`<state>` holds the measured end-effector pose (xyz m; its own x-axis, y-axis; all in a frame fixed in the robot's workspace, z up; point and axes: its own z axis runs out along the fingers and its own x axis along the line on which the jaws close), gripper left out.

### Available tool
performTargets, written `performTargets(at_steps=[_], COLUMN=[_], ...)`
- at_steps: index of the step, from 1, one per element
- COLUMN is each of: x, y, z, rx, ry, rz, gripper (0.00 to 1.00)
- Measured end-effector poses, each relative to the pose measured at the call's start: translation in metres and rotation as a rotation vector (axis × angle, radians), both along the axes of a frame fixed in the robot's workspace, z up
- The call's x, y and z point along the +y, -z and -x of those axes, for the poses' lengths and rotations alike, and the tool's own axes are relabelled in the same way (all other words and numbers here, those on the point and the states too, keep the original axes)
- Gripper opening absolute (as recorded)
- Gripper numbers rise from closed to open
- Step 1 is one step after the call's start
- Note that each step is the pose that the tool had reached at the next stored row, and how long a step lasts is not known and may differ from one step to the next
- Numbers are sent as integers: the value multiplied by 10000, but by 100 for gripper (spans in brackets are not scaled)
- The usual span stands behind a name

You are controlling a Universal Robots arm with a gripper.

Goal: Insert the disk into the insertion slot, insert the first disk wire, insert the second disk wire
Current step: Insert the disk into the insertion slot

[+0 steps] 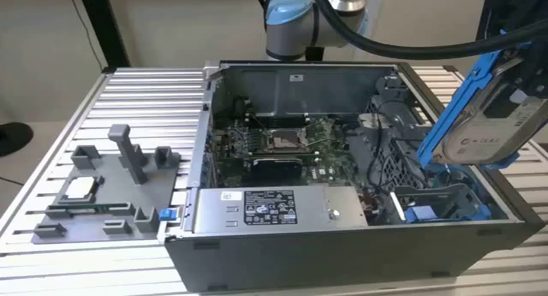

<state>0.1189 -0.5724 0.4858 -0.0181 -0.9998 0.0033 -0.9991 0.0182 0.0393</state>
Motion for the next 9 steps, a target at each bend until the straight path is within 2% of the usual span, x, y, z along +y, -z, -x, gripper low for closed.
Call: performTargets(at_steps=[9], x=[0], y=[0], z=[0], rx=[0], ry=[0], rz=[0], gripper=[0])
